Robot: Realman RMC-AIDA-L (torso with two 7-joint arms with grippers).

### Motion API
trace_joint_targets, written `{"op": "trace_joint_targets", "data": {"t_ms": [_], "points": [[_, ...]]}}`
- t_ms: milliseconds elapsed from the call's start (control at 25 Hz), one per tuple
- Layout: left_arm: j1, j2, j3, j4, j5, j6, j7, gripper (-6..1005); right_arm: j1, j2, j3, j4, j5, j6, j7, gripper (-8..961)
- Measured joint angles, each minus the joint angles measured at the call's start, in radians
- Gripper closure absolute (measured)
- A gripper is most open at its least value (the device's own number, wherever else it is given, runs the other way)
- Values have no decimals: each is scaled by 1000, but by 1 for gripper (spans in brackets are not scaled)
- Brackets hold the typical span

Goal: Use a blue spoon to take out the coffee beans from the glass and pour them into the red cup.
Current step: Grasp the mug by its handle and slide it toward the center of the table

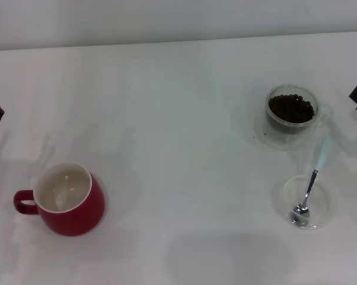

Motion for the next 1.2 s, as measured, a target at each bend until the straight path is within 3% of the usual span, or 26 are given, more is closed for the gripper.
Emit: {"op": "trace_joint_targets", "data": {"t_ms": [320,560,880,1200], "points": [[32,2,0,4,6,6,-20,119,-7,-20,41,-31,10,12,78,190],[139,1,19,4,28,58,-76,118,-14,-24,125,-85,10,-46,70,192],[251,-4,117,7,44,74,-75,118,-10,-34,147,-128,9,-131,24,196],[331,-7,131,30,82,-29,-93,118,-14,-38,234,-130,12,-138,18,199]]}}
